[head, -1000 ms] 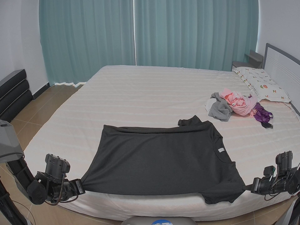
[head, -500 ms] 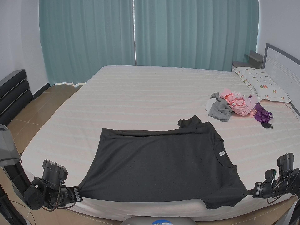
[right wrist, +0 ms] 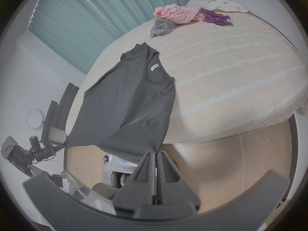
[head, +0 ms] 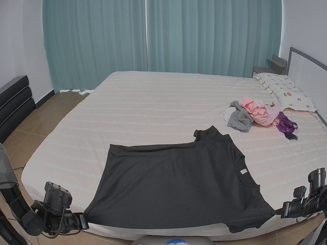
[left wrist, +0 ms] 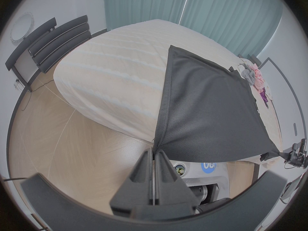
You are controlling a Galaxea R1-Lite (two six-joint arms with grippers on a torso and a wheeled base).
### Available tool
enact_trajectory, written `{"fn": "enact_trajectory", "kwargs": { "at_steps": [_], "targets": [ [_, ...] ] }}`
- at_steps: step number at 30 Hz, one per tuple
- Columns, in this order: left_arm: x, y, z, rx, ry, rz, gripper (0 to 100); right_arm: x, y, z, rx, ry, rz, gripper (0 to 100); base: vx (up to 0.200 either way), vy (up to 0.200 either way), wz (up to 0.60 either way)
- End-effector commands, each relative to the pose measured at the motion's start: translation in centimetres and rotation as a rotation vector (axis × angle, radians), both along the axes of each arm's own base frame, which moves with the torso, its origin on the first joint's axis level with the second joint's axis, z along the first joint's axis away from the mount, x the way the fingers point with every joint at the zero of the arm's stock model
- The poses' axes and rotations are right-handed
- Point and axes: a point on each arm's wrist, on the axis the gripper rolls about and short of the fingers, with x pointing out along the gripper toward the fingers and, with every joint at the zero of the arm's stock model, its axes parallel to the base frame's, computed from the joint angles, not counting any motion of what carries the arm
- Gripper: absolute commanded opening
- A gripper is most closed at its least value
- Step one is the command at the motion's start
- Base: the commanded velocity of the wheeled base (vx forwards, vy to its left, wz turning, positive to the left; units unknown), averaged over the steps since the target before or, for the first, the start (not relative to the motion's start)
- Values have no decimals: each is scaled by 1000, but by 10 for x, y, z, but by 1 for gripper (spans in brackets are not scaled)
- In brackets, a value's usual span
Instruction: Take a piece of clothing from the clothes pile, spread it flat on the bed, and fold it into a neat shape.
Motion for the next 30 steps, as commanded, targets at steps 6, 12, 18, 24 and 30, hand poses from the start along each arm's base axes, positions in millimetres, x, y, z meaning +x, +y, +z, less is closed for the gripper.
{"fn": "enact_trajectory", "kwargs": {
  "at_steps": [6, 12, 18, 24, 30],
  "targets": [
    [-9, 0, 3, 3, -1, -16, 0, -13, 2, 6, 17, -10, 2, 0, 0, 0, 0],
    [-15, 2, 8, 31, 3, -64, 0, -14, 2, 9, 13, -33, 5, 0, 0, 0, 0],
    [-16, 3, 17, 38, -11, -76, 0, -19, 5, 12, 56, -47, 33, 0, 0, 0, 0],
    [1, 1, 24, 35, -40, -58, 0, -16, 4, 16, 69, -84, 50, 0, 0, 0, 0],
    [34, -5, 41, 8, -109, -26, 0, 9, 0, 21, 68, -104, 53, 0, 0, 0, 0]
  ]
}}
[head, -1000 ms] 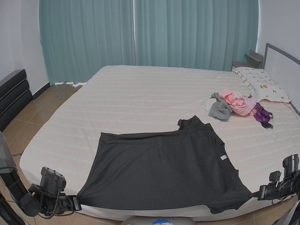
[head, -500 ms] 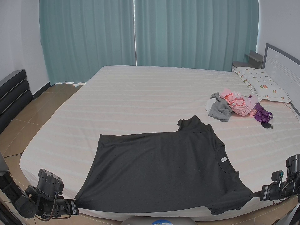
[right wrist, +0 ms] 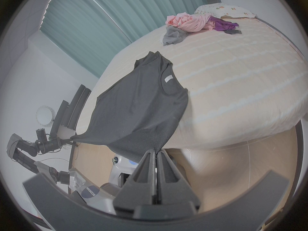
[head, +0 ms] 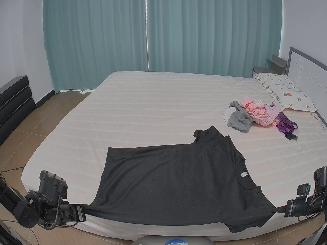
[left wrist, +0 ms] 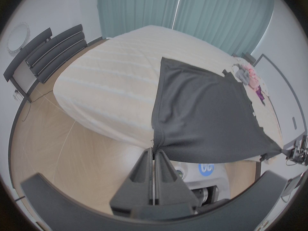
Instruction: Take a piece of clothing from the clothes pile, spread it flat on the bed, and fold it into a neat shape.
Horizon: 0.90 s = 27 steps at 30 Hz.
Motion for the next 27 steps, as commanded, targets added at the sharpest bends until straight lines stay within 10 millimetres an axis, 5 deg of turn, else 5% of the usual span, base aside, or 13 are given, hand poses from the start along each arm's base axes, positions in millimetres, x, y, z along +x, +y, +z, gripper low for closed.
{"fn": "enact_trajectory", "kwargs": {
  "at_steps": [1, 14, 27],
  "targets": [
    [26, -3, 13, -24, -59, 27, 0, 21, -4, 3, -1, -17, 3, 0, 0, 0, 0],
    [76, -1, 12, -45, -71, 121, 0, 73, -4, 11, 22, -53, 5, 0, 0, 0, 0],
    [86, -1, 9, -43, -58, 127, 0, 96, 3, 24, 39, -103, 10, 0, 0, 0, 0]
  ]
}}
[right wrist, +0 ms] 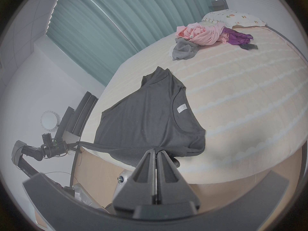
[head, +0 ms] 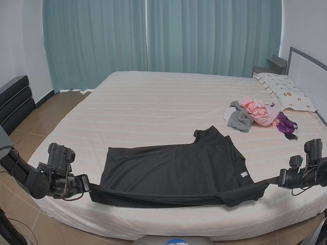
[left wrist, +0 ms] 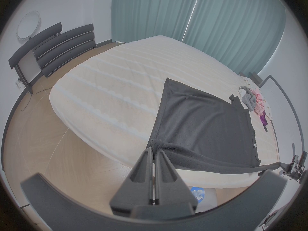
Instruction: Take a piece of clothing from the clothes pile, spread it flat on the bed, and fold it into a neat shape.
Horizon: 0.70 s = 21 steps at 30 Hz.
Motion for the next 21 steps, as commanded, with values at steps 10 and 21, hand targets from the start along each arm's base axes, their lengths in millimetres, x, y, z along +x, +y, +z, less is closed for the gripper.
{"fn": "enact_trajectory", "kwargs": {
  "at_steps": [10, 21],
  "targets": [
    [23, -5, -12, -2, 18, 0, 0, 20, -1, -1, 16, 9, -25, 0, 0, 0, 0],
    [47, -9, -28, 0, 41, 4, 0, 50, -4, -24, 12, 71, -33, 0, 0, 0, 0]
  ]
}}
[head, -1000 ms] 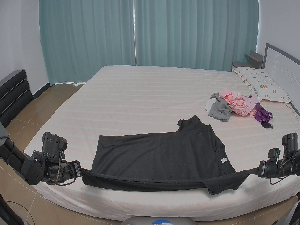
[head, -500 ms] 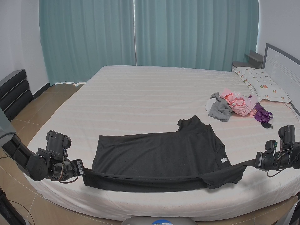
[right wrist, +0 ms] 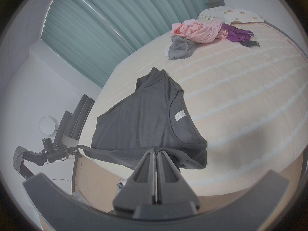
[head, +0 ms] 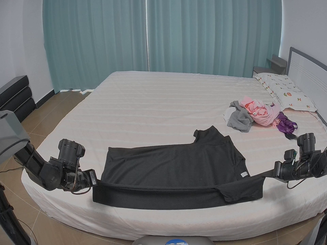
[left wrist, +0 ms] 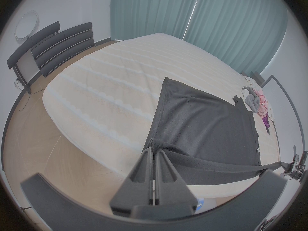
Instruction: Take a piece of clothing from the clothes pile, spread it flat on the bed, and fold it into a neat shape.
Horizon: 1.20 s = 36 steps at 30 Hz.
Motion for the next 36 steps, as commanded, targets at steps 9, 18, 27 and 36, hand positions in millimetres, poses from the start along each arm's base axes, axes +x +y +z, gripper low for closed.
{"fn": "enact_trajectory", "kwargs": {
  "at_steps": [9, 18, 27, 36],
  "targets": [
    [35, -7, -27, -3, 33, 11, 0, 31, 1, -33, -4, 84, 6, 0, 0, 0, 0],
    [51, -8, -42, 0, 46, 18, 0, 50, 3, -49, -3, 97, 21, 0, 0, 0, 0],
    [60, -8, -52, -17, 56, 43, 0, 56, 2, -58, -16, 76, 10, 0, 0, 0, 0],
    [64, -9, -50, -21, 40, 43, 100, 58, 8, -57, 8, 84, -5, 100, 0, 0, 0]
  ]
}}
